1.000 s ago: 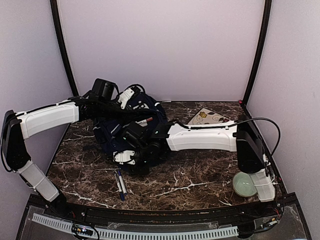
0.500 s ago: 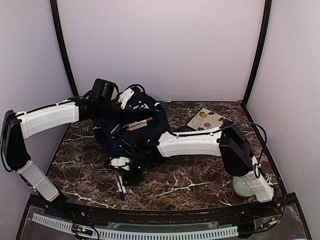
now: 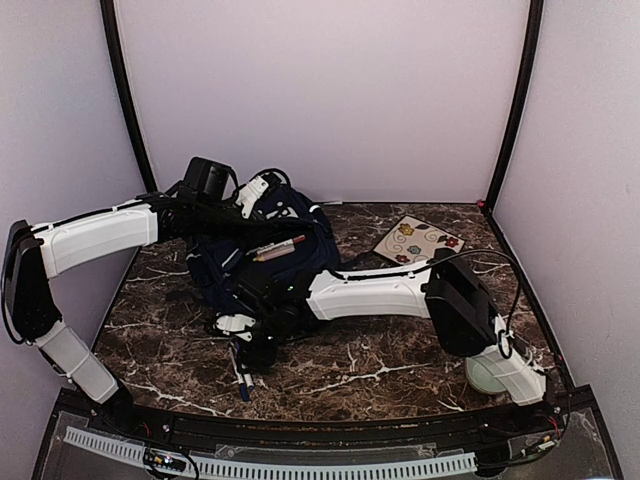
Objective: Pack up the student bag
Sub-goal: Move the pen to the center of the board.
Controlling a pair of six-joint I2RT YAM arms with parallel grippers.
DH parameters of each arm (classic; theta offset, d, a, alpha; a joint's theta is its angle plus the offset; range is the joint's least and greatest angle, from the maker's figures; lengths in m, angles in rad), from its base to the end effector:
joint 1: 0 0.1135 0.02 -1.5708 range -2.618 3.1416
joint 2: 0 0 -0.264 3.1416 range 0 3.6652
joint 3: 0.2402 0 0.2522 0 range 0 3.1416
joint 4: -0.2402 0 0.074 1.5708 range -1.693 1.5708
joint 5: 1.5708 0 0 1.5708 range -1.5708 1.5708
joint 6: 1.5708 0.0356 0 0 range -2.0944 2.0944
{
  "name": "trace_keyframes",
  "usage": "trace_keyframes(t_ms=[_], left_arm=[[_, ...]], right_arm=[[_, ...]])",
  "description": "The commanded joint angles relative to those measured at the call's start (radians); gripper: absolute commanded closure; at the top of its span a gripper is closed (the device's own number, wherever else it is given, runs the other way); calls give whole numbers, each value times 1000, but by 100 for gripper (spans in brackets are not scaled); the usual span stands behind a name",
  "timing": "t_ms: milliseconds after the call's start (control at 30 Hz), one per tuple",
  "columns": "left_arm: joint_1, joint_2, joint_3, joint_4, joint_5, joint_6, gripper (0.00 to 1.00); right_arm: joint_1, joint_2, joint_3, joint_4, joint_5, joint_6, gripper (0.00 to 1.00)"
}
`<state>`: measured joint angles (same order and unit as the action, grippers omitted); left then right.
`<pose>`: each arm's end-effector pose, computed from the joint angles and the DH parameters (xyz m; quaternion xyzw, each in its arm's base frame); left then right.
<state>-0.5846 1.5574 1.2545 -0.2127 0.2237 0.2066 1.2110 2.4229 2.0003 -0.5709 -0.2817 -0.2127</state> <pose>0.2981 -0.2068 0.3081 0.3827 0.7706 -0.1887 0.4733 0.1759 0.4956 0.1509 -0.6503 0.6925 0.2531 0.1830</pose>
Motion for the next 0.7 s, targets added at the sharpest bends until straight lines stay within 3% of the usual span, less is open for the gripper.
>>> trace_keyframes(t_ms=[0, 300, 667], left_arm=[[-8, -52, 18, 82, 56, -3, 100], [-8, -58, 20, 84, 72, -9, 100], [-9, -41, 22, 83, 81, -13, 100]], right_arm=[[7, 36, 27, 35, 76, 10, 35], [16, 129, 149, -129, 169, -53, 35], [10, 1, 70, -261, 261, -171, 44]])
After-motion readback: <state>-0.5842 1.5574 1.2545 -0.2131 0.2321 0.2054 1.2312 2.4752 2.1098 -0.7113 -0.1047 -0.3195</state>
